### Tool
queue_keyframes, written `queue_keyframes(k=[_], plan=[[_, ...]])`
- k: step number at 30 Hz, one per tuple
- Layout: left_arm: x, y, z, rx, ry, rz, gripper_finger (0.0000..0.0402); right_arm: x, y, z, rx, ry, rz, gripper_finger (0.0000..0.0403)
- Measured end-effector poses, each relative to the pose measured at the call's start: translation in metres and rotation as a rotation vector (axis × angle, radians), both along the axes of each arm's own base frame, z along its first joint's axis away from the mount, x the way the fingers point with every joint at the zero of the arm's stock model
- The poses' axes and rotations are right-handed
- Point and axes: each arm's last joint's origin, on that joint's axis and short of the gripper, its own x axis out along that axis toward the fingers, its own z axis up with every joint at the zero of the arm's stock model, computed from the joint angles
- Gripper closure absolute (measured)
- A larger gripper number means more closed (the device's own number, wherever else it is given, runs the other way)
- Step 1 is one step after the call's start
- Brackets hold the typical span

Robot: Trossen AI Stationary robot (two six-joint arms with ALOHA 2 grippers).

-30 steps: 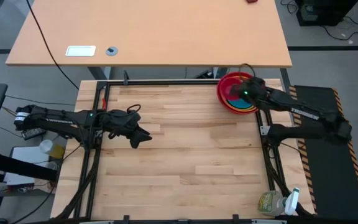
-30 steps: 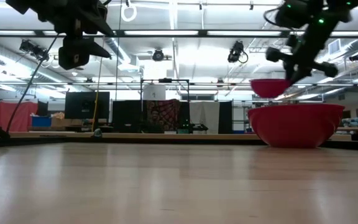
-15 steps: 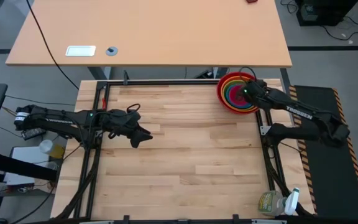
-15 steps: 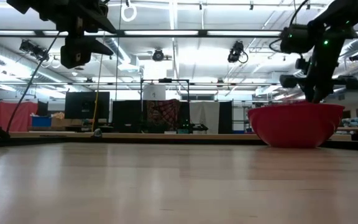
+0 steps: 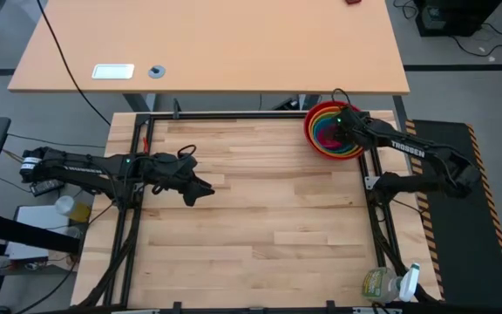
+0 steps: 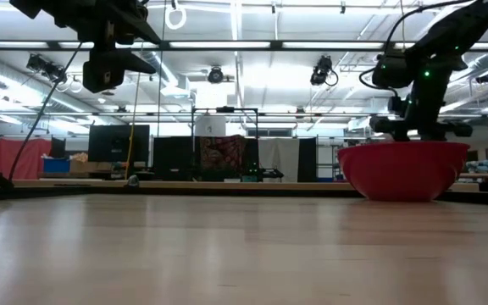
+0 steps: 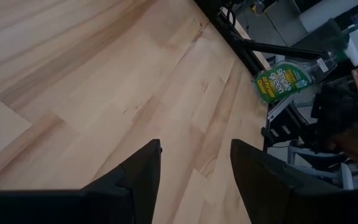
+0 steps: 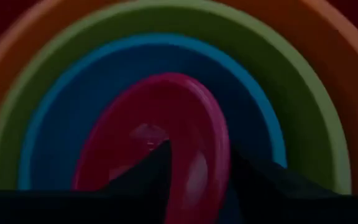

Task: Nest bowls inside each other
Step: Stack the pink bowl on top of the blue bowl, then return to Home Position

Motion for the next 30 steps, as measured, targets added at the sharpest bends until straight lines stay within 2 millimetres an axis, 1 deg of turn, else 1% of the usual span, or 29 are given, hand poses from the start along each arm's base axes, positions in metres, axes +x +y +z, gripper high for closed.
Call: queue_keyframes(k=[4,8,13,18,20,24,27,30], plan=[[0.000,0.000,0.000,0.000,0.000,0.000,0.0205,-0.005,0.004,-0.003,0.069,0.051,0.045,0.0202],[0.000,0.000,0.000,0.000,0.000,-0.001,0.0205,-0.011,0.010,-0.003,0.125,0.088,0.037,0.0179],[0.000,0.000,0.000,0.001,0.000,-0.001,0.0205,-0.013,0.015,0.007,0.078,0.044,0.041,0.0173],[0.000,0.000,0.000,0.005,0.000,-0.002,0.0205,-0.017,0.019,0.028,0.028,0.035,0.036,0.0177],[0.000,0.000,0.000,0.019,0.000,0.000,0.0205,-0.012,0.020,0.040,-0.027,-0.002,0.097,0.0178],[0.000,0.001,0.000,0.065,0.001,-0.006,0.0205,0.007,0.028,0.062,-0.141,-0.133,0.299,0.0179],[0.000,0.001,-0.001,0.067,0.004,-0.004,0.0205,0.025,0.038,0.074,-0.221,-0.251,0.447,0.0179],[-0.002,0.002,-0.004,0.072,0.046,0.020,0.0205,0.041,0.050,0.083,-0.332,-0.356,0.571,0.0179]])
